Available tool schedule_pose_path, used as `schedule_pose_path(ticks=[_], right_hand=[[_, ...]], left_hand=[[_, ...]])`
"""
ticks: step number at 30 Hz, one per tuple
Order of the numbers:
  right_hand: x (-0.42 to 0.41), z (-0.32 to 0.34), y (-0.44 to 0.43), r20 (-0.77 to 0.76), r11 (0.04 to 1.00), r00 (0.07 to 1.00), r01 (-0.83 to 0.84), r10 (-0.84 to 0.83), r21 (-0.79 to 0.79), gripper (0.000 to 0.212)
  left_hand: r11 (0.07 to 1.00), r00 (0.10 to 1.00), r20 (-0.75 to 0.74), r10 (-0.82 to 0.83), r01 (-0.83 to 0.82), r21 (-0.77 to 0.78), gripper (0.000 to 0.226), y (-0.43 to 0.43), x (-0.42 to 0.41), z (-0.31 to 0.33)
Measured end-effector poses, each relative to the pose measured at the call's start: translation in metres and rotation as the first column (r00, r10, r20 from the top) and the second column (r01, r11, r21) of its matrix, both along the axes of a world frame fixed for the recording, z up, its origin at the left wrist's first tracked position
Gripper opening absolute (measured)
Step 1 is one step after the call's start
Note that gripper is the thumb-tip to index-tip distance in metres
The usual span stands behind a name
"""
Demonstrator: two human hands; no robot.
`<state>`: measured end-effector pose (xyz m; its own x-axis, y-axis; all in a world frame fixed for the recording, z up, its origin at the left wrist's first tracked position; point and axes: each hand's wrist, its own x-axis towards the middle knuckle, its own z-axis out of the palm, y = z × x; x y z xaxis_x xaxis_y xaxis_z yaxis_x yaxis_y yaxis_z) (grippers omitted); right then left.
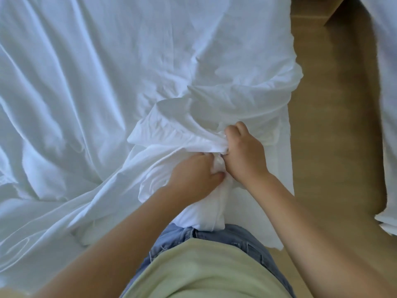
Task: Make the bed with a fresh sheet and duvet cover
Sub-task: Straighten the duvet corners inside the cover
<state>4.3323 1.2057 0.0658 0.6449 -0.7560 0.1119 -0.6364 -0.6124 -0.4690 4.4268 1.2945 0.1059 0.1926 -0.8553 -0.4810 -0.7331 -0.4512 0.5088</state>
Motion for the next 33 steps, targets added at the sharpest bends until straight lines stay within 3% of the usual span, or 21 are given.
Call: schedule_pose_path(ticks=[4, 8, 10, 12, 14, 15, 17, 18, 19, 21, 24, 26, 28, 30, 31, 33], right_hand=[[-0.002, 0.006, 0.003, -0.065, 0.999, 0.997, 0.039, -0.039, 0.002, 0.022], [0.008, 0.013, 0.015, -0.024, 0.993, 0.993, 0.116, -0.115, 0.007, 0.024], [0.015, 0.014, 0.023, 0.021, 0.992, 0.992, 0.126, -0.125, -0.024, 0.034], [0.019, 0.018, 0.032, 0.073, 0.989, 0.990, 0.129, -0.123, -0.071, 0.037], [0.018, 0.020, 0.038, 0.094, 0.987, 0.989, 0.121, -0.111, -0.105, 0.036], [0.017, 0.022, 0.040, 0.085, 0.988, 0.992, 0.103, -0.094, -0.113, 0.037], [0.015, 0.022, 0.044, 0.050, 0.988, 0.998, 0.052, -0.045, -0.144, 0.040], [0.014, 0.021, 0.047, 0.037, 0.987, 0.999, 0.028, -0.023, -0.156, 0.042], [0.014, 0.020, 0.051, 0.032, 0.988, 0.999, 0.005, 0.000, -0.156, 0.043], [0.013, 0.016, 0.064, 0.026, 0.990, 0.997, -0.064, 0.067, -0.123, 0.041], [0.009, 0.012, 0.076, 0.107, 0.983, 0.990, -0.105, 0.090, 0.149, 0.046], [0.002, 0.018, 0.075, 0.281, 0.924, 0.958, -0.054, -0.059, 0.379, 0.039], [-0.003, 0.025, 0.070, 0.376, 0.820, 0.836, 0.143, -0.400, 0.555, 0.022], [-0.002, 0.024, 0.062, 0.265, 0.545, 0.652, 0.271, -0.710, 0.794, 0.023], [0.000, 0.024, 0.057, 0.152, 0.384, 0.602, 0.276, -0.784, 0.881, 0.039], [0.002, 0.027, 0.048, -0.036, 0.175, 0.612, 0.280, -0.790, 0.944, 0.072]], left_hand=[[0.926, 0.954, 0.197, 0.225, -0.146, -0.348, 0.008, 0.011, 0.003, -0.002], [0.906, 0.933, 0.176, 0.313, -0.238, -0.351, 0.014, 0.004, 0.009, -0.011], [0.885, 0.924, 0.072, 0.376, -0.335, -0.323, 0.018, 0.001, 0.005, -0.017], [0.824, 0.872, -0.128, 0.472, -0.488, -0.288, 0.022, 0.004, 0.006, -0.018], [0.760, 0.755, -0.387, 0.530, -0.625, -0.178, 0.014, 0.008, 0.011, -0.017], [0.721, 0.638, -0.545, 0.544, -0.688, -0.086, 0.009, 0.010, 0.013, -0.013], [0.657, 0.297, -0.791, 0.535, -0.735, 0.169, 0.023, 0.014, 0.019, -0.008], [0.647, 0.120, -0.844, 0.523, -0.700, 0.302, 0.024, 0.015, 0.022, -0.004], [0.654, 0.004, -0.858, 0.514, -0.648, 0.389, 0.022, 0.016, 0.025, -0.001], [0.675, -0.032, -0.860, 0.510, -0.604, 0.423, 0.022, 0.016, 0.027, 0.001], [0.652, 0.058, -0.834, 0.548, -0.655, 0.383, 0.021, 0.017, 0.022, -0.006], [0.626, 0.053, -0.826, 0.561, -0.681, 0.381, 0.011, 0.017, 0.020, -0.009], [0.588, 0.026, -0.805, 0.592, -0.697, 0.410, 0.002, 0.015, 0.017, -0.009], [0.565, 0.045, -0.779, 0.625, -0.715, 0.412, 0.009, 0.015, 0.014, -0.010], [0.572, 0.064, -0.776, 0.627, -0.714, 0.404, 0.015, 0.015, 0.011, -0.010], [0.598, 0.111, -0.774, 0.623, -0.706, 0.380, 0.024, 0.018, 0.007, -0.010]])
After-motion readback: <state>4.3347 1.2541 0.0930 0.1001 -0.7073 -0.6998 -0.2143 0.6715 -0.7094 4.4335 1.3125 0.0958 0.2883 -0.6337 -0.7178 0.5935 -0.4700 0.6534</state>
